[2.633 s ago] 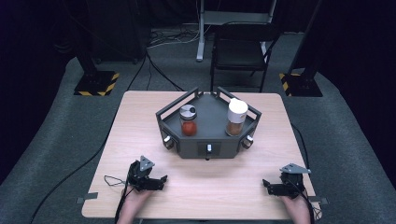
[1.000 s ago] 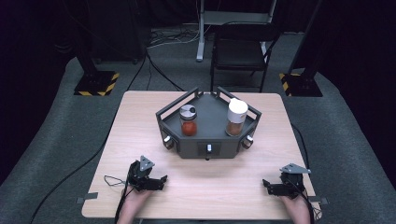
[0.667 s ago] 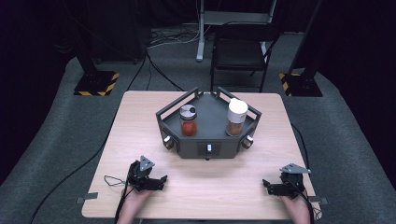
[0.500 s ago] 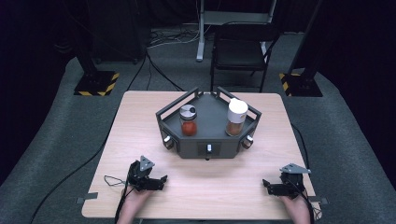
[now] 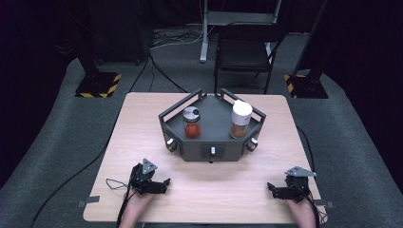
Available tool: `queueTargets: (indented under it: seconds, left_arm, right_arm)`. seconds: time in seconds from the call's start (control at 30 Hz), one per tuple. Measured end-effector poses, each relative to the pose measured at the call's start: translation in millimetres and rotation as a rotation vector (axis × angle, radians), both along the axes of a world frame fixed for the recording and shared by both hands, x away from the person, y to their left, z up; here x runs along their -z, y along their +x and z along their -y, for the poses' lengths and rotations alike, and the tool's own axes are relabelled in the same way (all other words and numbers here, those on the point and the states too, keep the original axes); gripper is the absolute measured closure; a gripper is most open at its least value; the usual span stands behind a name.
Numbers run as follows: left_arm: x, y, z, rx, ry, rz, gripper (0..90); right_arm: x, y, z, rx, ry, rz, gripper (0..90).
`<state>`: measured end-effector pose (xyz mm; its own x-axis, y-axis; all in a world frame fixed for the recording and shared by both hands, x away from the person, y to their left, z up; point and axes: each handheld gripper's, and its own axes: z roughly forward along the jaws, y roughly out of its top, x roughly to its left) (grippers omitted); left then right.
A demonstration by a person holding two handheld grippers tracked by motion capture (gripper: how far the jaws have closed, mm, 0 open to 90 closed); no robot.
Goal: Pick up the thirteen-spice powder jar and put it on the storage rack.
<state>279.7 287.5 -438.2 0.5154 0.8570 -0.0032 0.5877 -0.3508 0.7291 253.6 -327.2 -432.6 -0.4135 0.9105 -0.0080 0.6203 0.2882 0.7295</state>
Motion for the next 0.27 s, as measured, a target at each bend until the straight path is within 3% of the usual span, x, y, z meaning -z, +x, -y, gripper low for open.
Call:
queueTargets:
  seconds: [0.27]
  left_arm:
    - [0.0,0.0,0.0,0.000,0.000,0.000,3.7]
  right_arm:
    - [-0.1,0.0,-0.3,0.001,0.000,-0.001,0.5]
